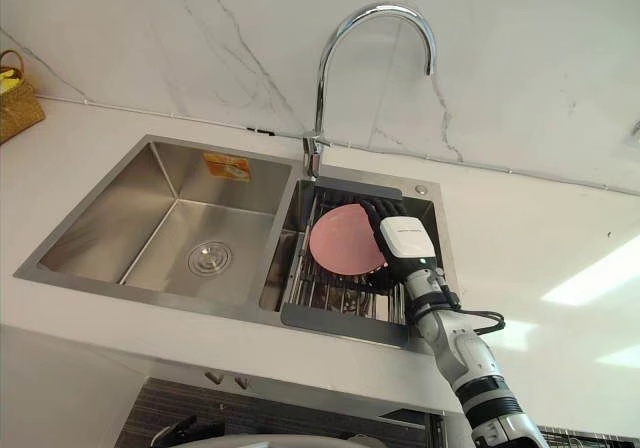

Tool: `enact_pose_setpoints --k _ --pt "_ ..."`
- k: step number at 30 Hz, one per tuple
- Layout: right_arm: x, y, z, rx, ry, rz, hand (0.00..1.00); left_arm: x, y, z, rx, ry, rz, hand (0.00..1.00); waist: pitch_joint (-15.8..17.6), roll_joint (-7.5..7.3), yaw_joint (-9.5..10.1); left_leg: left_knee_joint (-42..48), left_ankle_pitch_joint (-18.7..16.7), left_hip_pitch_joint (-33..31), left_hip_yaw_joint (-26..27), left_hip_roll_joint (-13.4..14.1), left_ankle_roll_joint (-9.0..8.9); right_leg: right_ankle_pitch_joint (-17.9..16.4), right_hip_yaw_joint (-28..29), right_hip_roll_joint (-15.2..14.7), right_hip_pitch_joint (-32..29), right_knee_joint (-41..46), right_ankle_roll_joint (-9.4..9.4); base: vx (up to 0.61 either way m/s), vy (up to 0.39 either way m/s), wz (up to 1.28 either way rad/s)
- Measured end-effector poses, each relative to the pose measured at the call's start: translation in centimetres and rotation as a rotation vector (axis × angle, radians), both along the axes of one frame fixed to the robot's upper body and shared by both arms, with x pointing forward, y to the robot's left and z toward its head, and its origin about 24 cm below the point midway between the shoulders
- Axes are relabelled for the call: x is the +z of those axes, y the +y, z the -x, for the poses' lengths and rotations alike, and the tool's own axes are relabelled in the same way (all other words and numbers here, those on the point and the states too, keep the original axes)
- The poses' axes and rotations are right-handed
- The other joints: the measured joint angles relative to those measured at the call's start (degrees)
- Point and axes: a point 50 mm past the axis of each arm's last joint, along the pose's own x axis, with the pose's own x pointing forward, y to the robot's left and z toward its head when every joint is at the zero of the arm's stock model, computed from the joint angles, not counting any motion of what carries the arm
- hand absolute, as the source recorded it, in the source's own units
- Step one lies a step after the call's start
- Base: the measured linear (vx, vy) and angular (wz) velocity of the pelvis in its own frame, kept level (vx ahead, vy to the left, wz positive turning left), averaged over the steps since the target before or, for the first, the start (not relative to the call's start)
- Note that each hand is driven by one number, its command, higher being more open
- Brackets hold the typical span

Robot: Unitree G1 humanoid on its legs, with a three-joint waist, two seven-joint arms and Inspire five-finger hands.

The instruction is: Walk over to the sink, pick up the cup, carry it to the dishwasher, place the cup inside the dishwasher, then close the dishwasher door

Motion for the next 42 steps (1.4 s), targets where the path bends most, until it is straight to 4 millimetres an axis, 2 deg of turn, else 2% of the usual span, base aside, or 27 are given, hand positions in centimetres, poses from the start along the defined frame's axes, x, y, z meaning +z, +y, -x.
enact_pose_setpoints --k 8,23,24,38,42 --pt "-0.4 0.1 -0.2 -0.005 -0.044 0.001 1.00 0.0 0.0 -0.1 -0.011 -0.002 -0.002 1.00 0.1 0.20 0.04 -0.1 0.5 0.0 -0.3 0.0 0.61 0.0 -0.3 0.1 0.1 -0.1 -0.06 0.00 0.002 0.00" --pt "-0.6 0.9 -0.1 0.063 -0.144 0.023 1.00 0.0 -0.3 -0.4 -0.020 -0.020 0.012 1.00 0.6 1.08 0.52 -0.1 0.9 -0.4 -0.9 0.1 0.52 0.2 -1.0 0.4 0.4 -0.7 -0.32 0.00 0.005 0.01" --pt "-0.6 0.9 -0.1 0.063 -0.146 0.022 0.00 0.0 -0.3 -0.3 -0.025 -0.019 0.010 1.00 0.6 1.11 0.52 -0.1 0.9 -0.4 -0.9 0.2 0.50 0.2 -1.0 0.4 0.4 -0.7 -0.32 0.00 0.000 0.00" --pt "-0.5 1.1 0.1 0.085 -0.180 0.003 0.00 0.1 -0.4 -0.5 -0.046 -0.035 0.005 1.00 0.7 1.17 0.96 -0.1 0.9 -0.5 -1.2 0.2 0.47 0.2 -1.1 0.4 0.4 -0.7 -0.30 0.00 0.000 0.00" --pt "0.7 2.0 0.2 0.150 -0.272 -0.039 0.00 0.1 -0.4 -0.5 -0.046 -0.035 0.005 1.00 0.7 1.19 1.14 -0.1 0.9 -0.5 -1.2 0.2 0.45 0.2 -1.1 0.3 0.5 -0.7 -0.30 0.00 0.000 0.00"
